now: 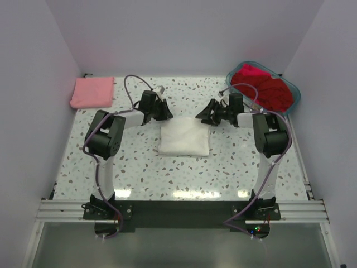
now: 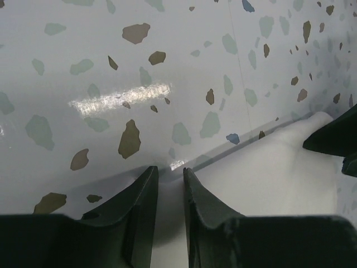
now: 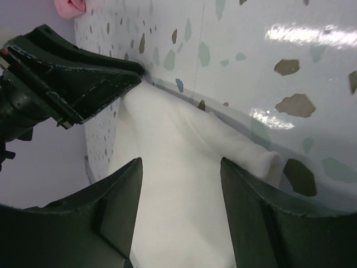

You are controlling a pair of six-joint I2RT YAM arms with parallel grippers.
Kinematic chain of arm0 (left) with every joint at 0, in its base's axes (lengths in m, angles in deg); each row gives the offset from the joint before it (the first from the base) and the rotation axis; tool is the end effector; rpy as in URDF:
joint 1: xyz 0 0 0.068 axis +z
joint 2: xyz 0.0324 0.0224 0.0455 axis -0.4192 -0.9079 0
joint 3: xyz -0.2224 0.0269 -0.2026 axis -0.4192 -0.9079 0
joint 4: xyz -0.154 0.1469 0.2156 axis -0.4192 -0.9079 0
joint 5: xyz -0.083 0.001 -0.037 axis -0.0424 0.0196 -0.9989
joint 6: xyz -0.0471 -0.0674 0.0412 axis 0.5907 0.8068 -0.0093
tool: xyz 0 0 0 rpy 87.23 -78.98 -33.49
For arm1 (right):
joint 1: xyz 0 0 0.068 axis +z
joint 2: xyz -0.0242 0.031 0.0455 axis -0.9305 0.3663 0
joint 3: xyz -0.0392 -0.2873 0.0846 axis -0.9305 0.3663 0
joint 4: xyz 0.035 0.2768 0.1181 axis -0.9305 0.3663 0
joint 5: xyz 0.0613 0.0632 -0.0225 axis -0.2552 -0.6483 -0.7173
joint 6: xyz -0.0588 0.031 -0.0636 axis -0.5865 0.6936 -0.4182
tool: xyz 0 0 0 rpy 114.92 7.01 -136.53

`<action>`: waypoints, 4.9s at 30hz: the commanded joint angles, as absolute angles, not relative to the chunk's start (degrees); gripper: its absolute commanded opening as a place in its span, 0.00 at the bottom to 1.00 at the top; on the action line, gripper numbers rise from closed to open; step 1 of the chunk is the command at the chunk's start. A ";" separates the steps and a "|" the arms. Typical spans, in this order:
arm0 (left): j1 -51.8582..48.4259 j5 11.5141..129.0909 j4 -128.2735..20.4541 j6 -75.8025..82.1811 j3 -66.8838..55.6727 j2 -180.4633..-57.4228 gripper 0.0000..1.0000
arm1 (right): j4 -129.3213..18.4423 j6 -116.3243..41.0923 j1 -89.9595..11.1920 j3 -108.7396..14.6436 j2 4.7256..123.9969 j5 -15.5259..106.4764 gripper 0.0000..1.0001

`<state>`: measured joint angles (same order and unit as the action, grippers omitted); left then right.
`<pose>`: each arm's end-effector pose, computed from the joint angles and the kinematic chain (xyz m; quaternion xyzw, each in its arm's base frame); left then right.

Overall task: Fold and stack the t-shirts
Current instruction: Fold the tshirt, then neatly place the folded tshirt to the corner

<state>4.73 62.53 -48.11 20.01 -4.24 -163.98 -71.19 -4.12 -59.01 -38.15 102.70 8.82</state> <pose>0.4895 -0.2029 0.1006 -0.0051 0.8958 -0.2897 0.3371 0.4765 0.1383 0.0952 0.0600 0.8452 0.4792 0.2289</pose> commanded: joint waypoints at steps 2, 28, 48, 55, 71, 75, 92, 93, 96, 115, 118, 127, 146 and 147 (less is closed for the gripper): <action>5.97 62.83 -45.64 20.17 -4.64 -163.86 0.30 | -75.38 -4.35 -61.30 -39.27 99.23 11.19 0.62; -5.45 66.25 -40.80 31.42 -43.04 -129.66 0.25 | -106.82 15.69 -47.50 -2.98 86.81 10.05 0.51; -4.14 70.92 -41.18 36.34 -43.42 -116.56 0.33 | -104.74 17.98 -53.66 -3.13 72.84 12.42 0.53; -0.35 68.19 -31.06 39.86 -37.70 -132.98 0.31 | -107.43 19.90 -52.52 -13.24 84.42 16.38 0.53; 6.06 69.07 -22.18 45.93 -45.27 -134.87 0.23 | -111.50 15.60 -58.93 -7.70 93.16 15.76 0.54; 6.59 67.23 -21.30 44.61 -39.03 -135.11 0.25 | -111.23 18.40 -58.40 -12.54 90.68 15.93 0.54; 6.59 63.09 -16.29 46.28 -25.04 -160.08 0.24 | -109.55 18.15 -59.98 -23.28 106.06 22.53 0.54; 6.68 63.44 -16.29 46.28 -25.39 -160.43 0.23 | -110.43 18.32 -60.86 -22.75 106.59 22.70 0.54; 7.38 64.24 -15.85 46.19 -26.80 -160.26 0.22 | -111.23 17.71 -62.88 -20.99 106.68 22.01 0.54; 8.61 81.54 -55.28 26.34 -19.07 -126.87 0.86 | -40.94 -26.48 -59.29 -32.41 70.39 25.86 0.74; 8.61 85.23 -68.45 24.93 -18.27 -123.09 0.91 | -33.64 -32.38 -51.31 -34.42 67.22 32.45 0.75; 12.03 87.80 -80.52 26.14 -26.96 -116.40 0.88 | -30.37 -38.36 -26.43 -37.23 70.18 46.78 0.70; 16.52 86.21 -78.95 24.13 -36.82 -117.98 0.88 | -28.09 -44.17 -5.76 -58.34 97.18 66.47 0.53; 16.70 86.38 -78.78 23.69 -36.73 -118.07 0.88 | -28.00 -44.17 -5.58 -58.42 97.62 67.69 0.53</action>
<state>15.99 86.44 -81.07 25.91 -36.98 -117.95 -29.34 -42.76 -5.86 -55.38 96.86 62.00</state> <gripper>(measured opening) 0.878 0.530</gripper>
